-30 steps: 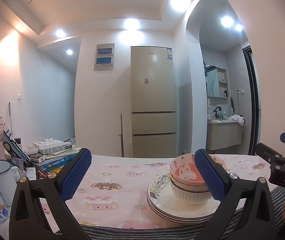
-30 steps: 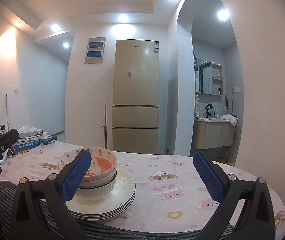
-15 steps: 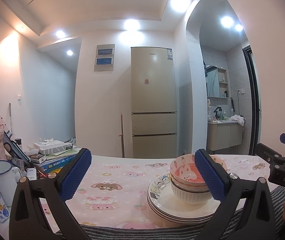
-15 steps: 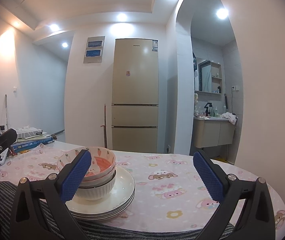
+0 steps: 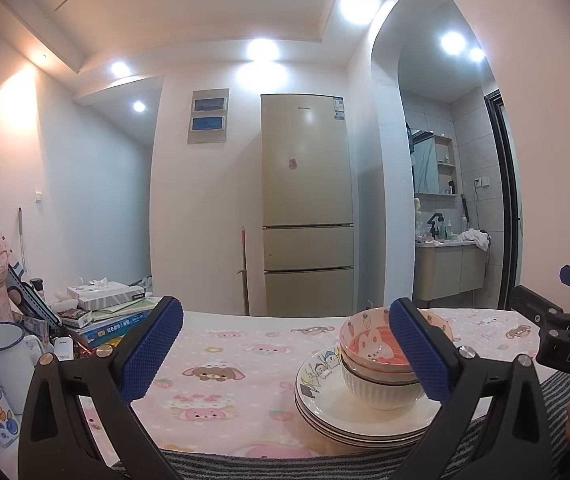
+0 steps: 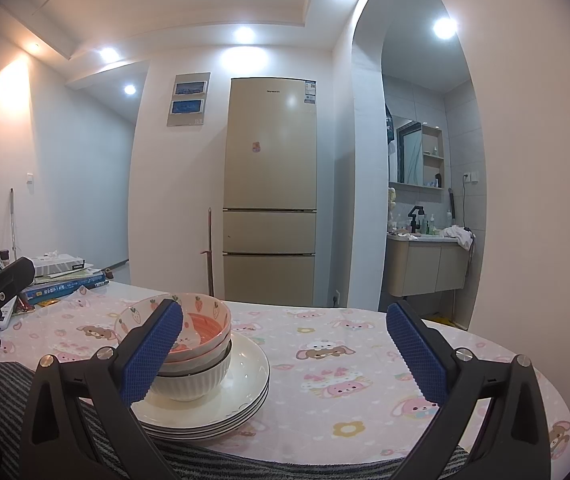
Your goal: Organize plates and bowls
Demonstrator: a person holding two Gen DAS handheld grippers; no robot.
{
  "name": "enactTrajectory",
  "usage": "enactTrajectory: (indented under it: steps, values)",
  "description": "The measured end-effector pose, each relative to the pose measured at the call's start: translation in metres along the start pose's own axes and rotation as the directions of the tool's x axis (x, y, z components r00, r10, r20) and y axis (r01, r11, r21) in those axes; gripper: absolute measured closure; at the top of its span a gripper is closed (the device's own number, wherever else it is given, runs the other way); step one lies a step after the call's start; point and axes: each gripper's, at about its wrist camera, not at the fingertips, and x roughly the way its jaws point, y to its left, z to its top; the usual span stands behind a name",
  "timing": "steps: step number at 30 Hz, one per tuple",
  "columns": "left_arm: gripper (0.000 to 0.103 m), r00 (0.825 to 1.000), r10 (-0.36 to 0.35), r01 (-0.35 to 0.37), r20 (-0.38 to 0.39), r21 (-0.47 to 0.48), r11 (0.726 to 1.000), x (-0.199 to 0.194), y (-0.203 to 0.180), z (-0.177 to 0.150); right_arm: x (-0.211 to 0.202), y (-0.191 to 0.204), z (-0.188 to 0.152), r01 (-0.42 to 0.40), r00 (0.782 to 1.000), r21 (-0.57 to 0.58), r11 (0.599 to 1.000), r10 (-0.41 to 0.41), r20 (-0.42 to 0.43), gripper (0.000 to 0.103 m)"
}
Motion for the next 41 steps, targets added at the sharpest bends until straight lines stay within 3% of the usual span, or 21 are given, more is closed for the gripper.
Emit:
enactTrajectory:
  steps: [41]
  values:
    - [0.000, 1.000, 0.000, 0.000, 0.004, 0.005, 1.000, 0.0025, 0.0003, 0.0011, -0.0002, 0.0001, -0.0010, 0.001, 1.000, 0.002, 1.000, -0.001, 0.000, 0.000]
